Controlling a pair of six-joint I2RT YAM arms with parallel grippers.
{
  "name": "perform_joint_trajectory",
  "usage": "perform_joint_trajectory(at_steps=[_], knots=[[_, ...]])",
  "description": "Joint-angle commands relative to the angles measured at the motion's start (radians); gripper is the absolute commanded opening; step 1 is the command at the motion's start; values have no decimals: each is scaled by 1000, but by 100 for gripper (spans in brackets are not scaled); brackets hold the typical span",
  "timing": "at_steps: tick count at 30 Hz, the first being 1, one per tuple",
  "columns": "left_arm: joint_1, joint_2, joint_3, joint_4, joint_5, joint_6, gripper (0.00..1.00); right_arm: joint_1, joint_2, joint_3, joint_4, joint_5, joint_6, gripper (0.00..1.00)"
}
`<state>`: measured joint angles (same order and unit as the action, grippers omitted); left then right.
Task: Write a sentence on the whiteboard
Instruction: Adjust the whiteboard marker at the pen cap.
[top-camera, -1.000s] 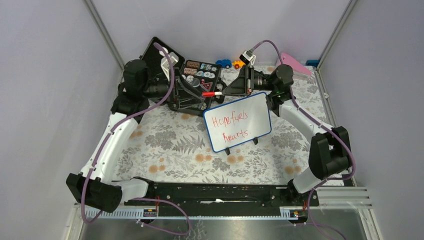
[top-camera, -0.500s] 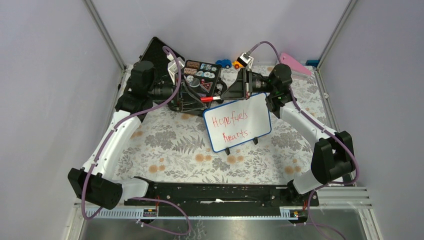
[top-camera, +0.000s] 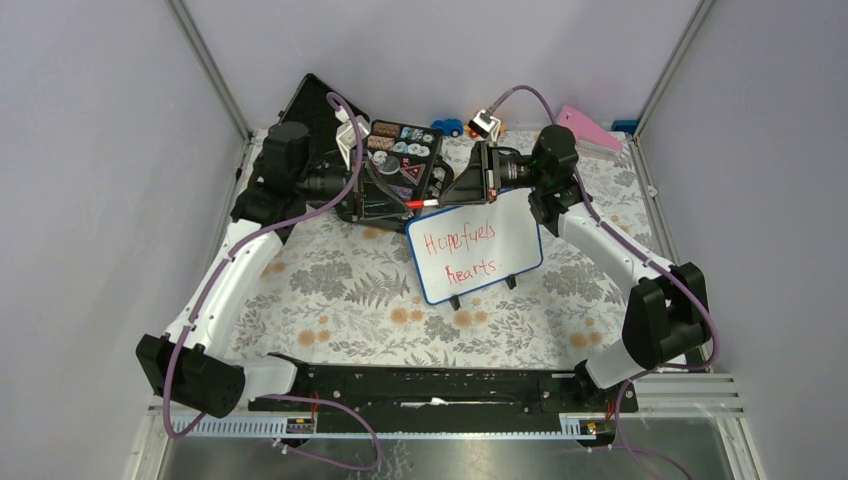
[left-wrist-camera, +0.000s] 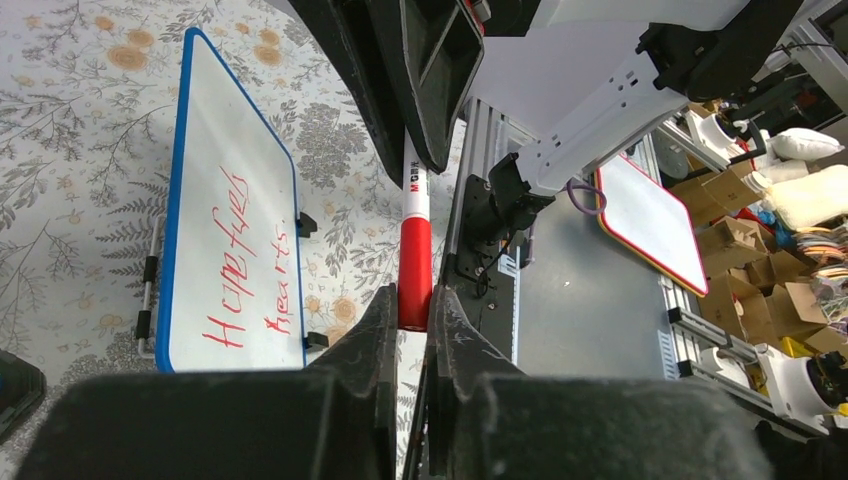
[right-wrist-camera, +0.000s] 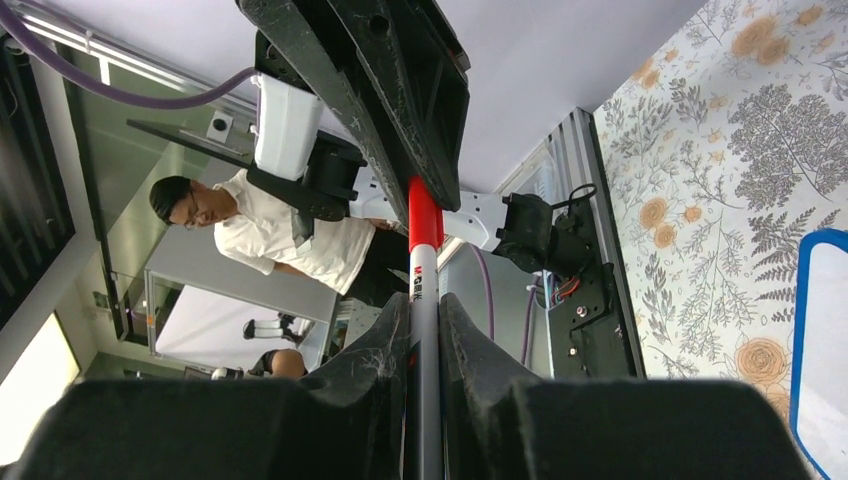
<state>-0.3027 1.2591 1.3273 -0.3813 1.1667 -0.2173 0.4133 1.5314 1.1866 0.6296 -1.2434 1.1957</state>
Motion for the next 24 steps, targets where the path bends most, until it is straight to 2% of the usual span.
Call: perform_joint_trajectory(at_steps=[1, 6, 12, 16, 24], knots=[[-26, -1, 30, 67, 54, -18, 0, 27, -24, 51, -43, -9, -65, 0], [-46, 15, 21, 104, 49, -54, 0, 71, -12, 103, -175, 9, -177, 0], [-67, 25, 15, 132, 39, -79, 0, 106, 3, 117, -195, 16, -194, 0], [-73, 25, 11, 149, 42, -93, 0, 141, 13, 133, -274, 26, -259, 0], [-95, 37, 9, 182, 55, -121, 0, 185, 42, 166, -269, 27, -254, 0]])
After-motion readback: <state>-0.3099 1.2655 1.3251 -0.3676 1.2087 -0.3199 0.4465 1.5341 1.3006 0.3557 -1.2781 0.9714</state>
